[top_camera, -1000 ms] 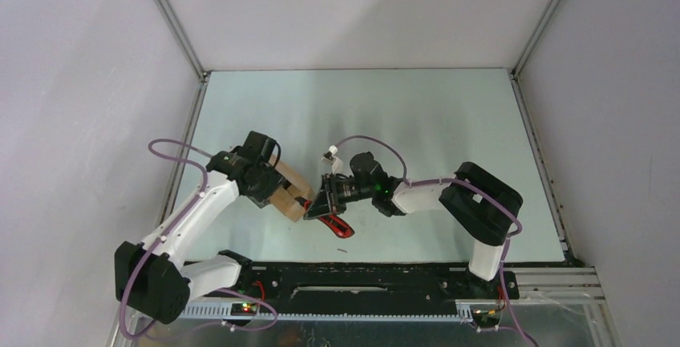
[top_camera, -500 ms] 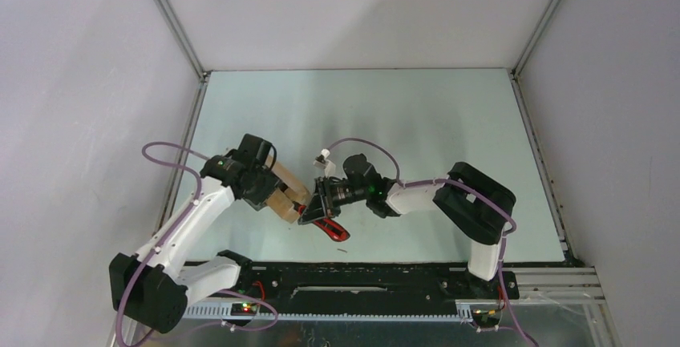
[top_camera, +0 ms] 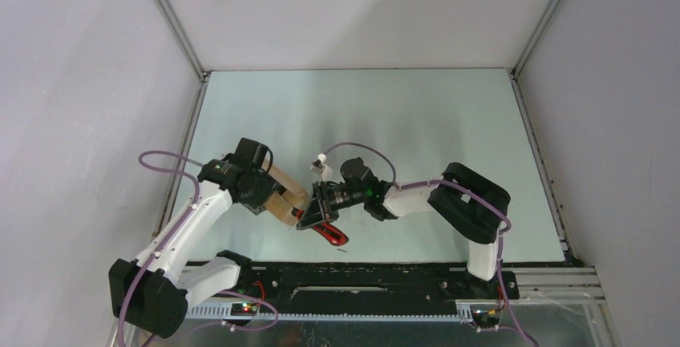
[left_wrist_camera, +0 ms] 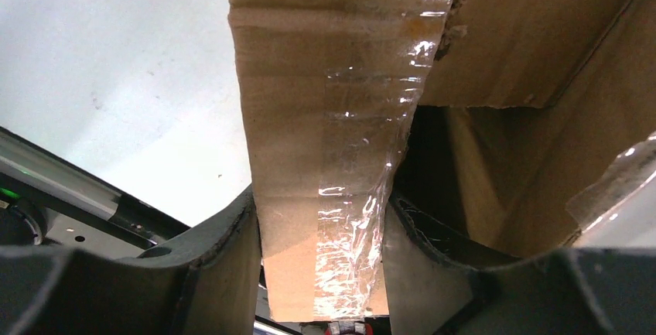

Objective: Unpack the express box
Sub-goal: Cut the express box at the center of the board.

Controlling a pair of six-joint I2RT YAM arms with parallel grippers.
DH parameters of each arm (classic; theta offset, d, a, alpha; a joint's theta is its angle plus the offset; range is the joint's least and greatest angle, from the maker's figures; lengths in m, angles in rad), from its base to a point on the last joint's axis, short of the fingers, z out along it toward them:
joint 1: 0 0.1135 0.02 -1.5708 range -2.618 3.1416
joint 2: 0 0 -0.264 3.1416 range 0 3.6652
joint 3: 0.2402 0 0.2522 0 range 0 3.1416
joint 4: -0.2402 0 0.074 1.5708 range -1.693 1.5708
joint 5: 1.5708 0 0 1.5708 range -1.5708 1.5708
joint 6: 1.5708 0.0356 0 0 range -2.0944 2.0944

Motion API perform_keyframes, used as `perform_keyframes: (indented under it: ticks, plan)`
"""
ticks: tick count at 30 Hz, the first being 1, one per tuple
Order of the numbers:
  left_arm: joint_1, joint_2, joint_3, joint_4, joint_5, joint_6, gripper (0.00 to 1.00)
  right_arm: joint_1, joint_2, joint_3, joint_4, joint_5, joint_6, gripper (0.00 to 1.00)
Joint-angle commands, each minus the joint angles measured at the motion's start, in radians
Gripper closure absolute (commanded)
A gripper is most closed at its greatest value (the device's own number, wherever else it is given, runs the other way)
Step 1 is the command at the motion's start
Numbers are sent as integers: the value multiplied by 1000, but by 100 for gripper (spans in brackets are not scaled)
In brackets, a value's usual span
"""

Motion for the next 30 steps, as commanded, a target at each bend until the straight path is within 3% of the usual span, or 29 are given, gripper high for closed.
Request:
perform_keyframes:
  ticks: [1,15,21,30]
  plan:
    - [0,-50,-19,166,51,-131,100,58,45,8,-2,-72,26,100]
    - [-67,-30,11,191,45,-211,100,84,66,81,-70,-62,9,100]
    - [-56,-6,69,81,-9,-109,100,59,10,26,-139,-42,-55,100]
    - [-20,68,155,-28,-61,101,100,-3,-282,-145,-346,61,-228,100]
